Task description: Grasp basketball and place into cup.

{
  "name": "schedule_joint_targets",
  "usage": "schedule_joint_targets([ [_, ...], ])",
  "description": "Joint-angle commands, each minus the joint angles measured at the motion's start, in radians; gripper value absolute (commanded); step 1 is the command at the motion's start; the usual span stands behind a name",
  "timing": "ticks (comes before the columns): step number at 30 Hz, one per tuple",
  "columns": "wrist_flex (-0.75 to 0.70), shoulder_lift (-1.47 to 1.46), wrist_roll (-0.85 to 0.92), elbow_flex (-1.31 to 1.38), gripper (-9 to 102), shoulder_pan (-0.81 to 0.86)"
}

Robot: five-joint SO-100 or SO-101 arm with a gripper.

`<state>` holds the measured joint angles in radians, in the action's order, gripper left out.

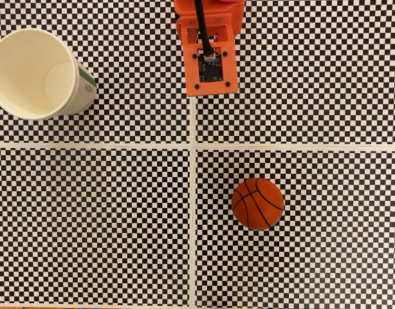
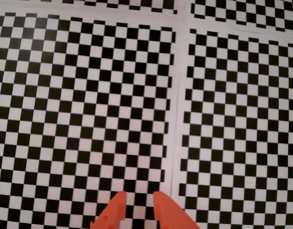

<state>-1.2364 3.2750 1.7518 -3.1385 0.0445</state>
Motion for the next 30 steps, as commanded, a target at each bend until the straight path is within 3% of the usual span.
schedule_joint_targets([
  [1,-0.003,0.014,0.006,-0.035,0,-0.002],
  [20,0.003,0.014,0.049,-0.035,0,-0.009],
  [23,0.052,0.014,-0.018,-0.032,0,-0.035],
  [30,0.069,-0.028,-0.032,0.123,1,-0.037],
])
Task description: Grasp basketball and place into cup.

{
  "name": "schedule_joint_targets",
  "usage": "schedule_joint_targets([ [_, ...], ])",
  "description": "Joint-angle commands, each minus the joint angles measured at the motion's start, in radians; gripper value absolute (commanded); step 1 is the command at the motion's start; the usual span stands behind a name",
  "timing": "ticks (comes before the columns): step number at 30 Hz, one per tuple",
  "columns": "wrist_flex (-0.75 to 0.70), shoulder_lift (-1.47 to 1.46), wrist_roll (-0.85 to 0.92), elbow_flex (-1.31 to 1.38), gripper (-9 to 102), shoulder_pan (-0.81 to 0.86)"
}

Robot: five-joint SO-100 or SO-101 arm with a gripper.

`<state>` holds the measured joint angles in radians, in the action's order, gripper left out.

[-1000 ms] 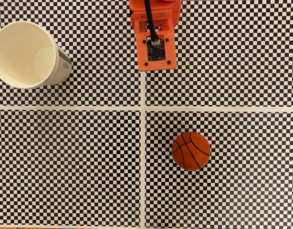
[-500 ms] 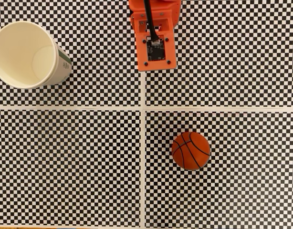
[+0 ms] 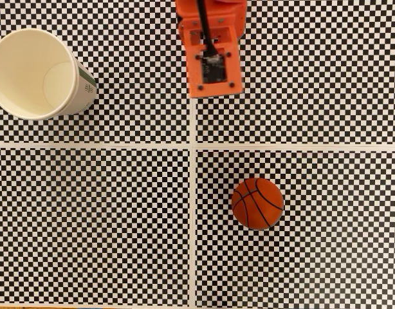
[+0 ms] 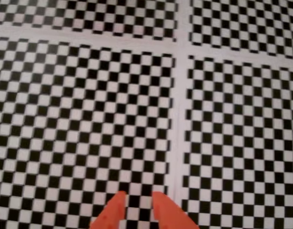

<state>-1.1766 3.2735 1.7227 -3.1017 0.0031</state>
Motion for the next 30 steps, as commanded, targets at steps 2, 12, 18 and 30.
schedule_joint_targets([
  [2,0.009,-0.104,-0.012,0.178,1,0.011],
  [12,0.098,-0.517,-0.115,0.739,0,-0.035],
  [18,0.176,-0.804,-0.189,1.058,2,-0.08],
  [30,-0.041,-1.442,-0.31,1.743,9,-0.19],
])
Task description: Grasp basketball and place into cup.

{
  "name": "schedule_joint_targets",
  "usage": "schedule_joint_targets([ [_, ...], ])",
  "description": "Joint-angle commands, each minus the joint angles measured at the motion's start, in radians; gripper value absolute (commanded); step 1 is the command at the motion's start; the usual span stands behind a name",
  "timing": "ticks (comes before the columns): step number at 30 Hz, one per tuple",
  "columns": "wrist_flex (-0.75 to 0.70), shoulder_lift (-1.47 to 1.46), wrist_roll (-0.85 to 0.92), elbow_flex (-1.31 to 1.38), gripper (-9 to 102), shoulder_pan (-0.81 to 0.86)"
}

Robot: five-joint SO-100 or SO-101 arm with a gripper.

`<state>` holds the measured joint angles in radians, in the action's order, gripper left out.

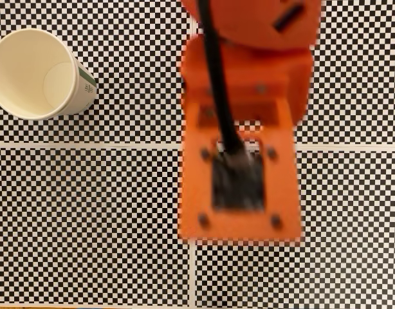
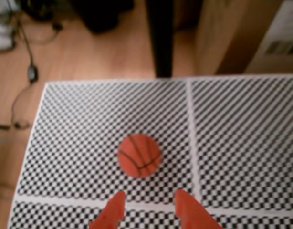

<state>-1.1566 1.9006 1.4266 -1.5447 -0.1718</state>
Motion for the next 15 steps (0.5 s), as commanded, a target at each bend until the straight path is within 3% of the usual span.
schedule_joint_targets([
  [1,-0.095,-0.12,-0.018,0.245,10,-0.026],
  [15,-0.118,-0.436,-0.08,0.448,45,-0.121],
])
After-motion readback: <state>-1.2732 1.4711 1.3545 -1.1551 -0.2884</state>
